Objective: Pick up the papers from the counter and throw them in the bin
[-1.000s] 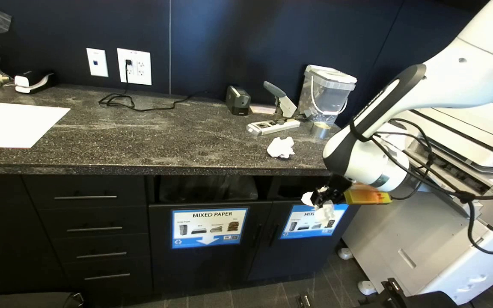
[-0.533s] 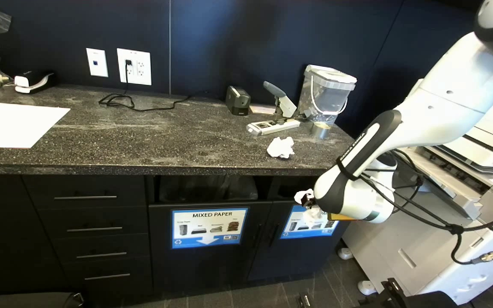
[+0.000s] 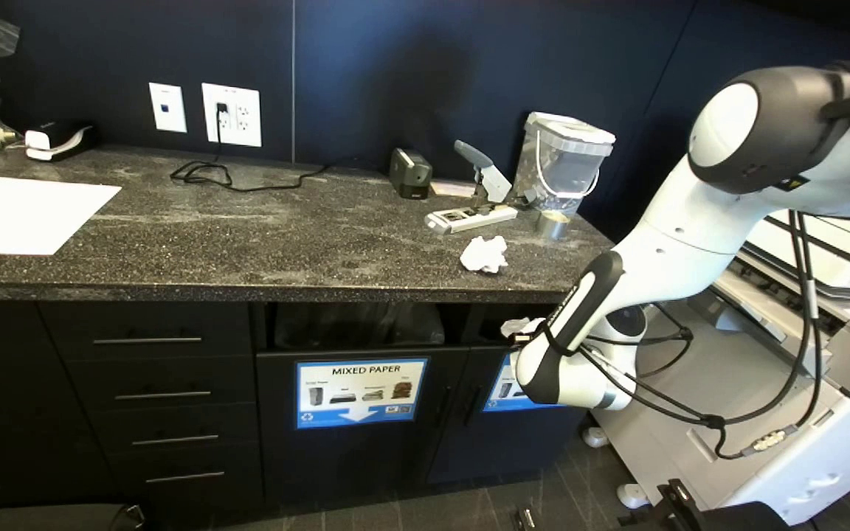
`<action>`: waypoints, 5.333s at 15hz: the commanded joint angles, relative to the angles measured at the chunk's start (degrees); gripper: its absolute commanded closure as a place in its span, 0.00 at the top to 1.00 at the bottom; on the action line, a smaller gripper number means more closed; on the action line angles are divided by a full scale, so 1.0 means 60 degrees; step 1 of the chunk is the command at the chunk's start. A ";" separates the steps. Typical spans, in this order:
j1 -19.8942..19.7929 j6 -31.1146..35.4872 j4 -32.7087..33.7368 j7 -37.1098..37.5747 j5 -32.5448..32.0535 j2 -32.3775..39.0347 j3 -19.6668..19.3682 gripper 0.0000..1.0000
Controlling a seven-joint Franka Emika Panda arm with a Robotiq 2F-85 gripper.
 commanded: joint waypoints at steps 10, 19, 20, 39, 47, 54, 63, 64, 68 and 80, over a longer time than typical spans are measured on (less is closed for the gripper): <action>0.0639 0.1557 0.3871 0.1061 0.0727 0.2692 -0.0358 0.18; 0.0681 0.1654 0.4621 0.1280 0.1211 0.3185 -0.0336 0.18; 0.0683 0.1638 0.4679 0.1297 0.1237 0.3226 -0.0334 0.18; 0.0614 0.1405 0.4929 0.1573 0.0906 0.3427 -0.0237 1.00; 0.0665 0.0652 0.4648 0.1418 0.0656 0.3223 -0.0332 1.00; 0.0459 0.0332 0.4620 0.1472 -0.0146 0.3168 -0.0225 1.00; -0.0050 0.1738 0.5163 0.2009 -0.1793 0.3574 0.0209 1.00; -0.0046 0.1895 0.5227 0.2039 -0.1720 0.3603 0.0211 1.00; 0.0012 0.1606 0.5165 0.2155 -0.1547 0.3540 0.0129 1.00; -0.0003 0.1356 0.5271 0.2108 -0.1647 0.3655 0.0133 1.00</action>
